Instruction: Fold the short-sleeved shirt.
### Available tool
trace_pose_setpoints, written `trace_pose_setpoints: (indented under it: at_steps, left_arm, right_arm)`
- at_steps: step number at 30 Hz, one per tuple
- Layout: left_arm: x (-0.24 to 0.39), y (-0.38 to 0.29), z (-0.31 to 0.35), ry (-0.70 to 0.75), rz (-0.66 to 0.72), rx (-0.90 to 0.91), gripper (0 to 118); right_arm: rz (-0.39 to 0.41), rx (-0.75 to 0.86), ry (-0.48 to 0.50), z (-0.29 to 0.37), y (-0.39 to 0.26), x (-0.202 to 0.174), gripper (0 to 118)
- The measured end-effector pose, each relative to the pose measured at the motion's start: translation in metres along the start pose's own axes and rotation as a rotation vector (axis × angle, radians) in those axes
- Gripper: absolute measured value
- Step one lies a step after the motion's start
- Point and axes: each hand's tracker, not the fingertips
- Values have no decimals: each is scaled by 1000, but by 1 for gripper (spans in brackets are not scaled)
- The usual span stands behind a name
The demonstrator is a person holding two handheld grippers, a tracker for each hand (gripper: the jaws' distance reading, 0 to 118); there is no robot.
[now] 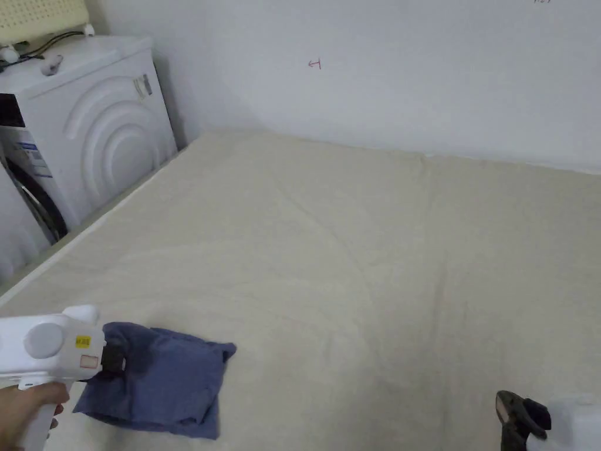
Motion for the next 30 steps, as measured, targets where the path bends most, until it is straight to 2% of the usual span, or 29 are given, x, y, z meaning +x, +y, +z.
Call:
trace_pose_setpoints:
  at_steps: [1,2,3,4,5,8,11,17,26,30]
  left_arm:
    - [-10,1,-4,6,42,-15,27]
    - [-17,1,-7,9,96,-36,39]
    - [-20,-1,-7,3,128,-24,62]
    - [-22,-3,-7,-13,161,-21,92]
    - [-24,-5,-4,-5,190,19,103]
    - [-24,-5,8,1,248,102,104]
    - [-10,-7,31,-14,267,134,104]
    - [53,-17,94,-2,175,288,104]
    - [192,-61,220,-117,-6,666,104]
    - [251,-90,254,-158,-93,822,104]
  right_arm:
    - [-1,-6,11,-6,1,-3,0]
    - [-2,-14,20,-12,1,-6,0]
    - [-1,-23,29,-16,2,-8,0]
    - [4,-30,34,-19,2,-10,0]
    - [9,-35,36,-21,2,-11,0]
    - [13,-38,41,-20,3,-8,0]
    - [-21,-17,36,-10,8,2,0]
    - [-80,73,-10,33,28,32,0]
    - [2,276,-177,127,67,74,0]
    - [35,365,-251,169,78,88,0]
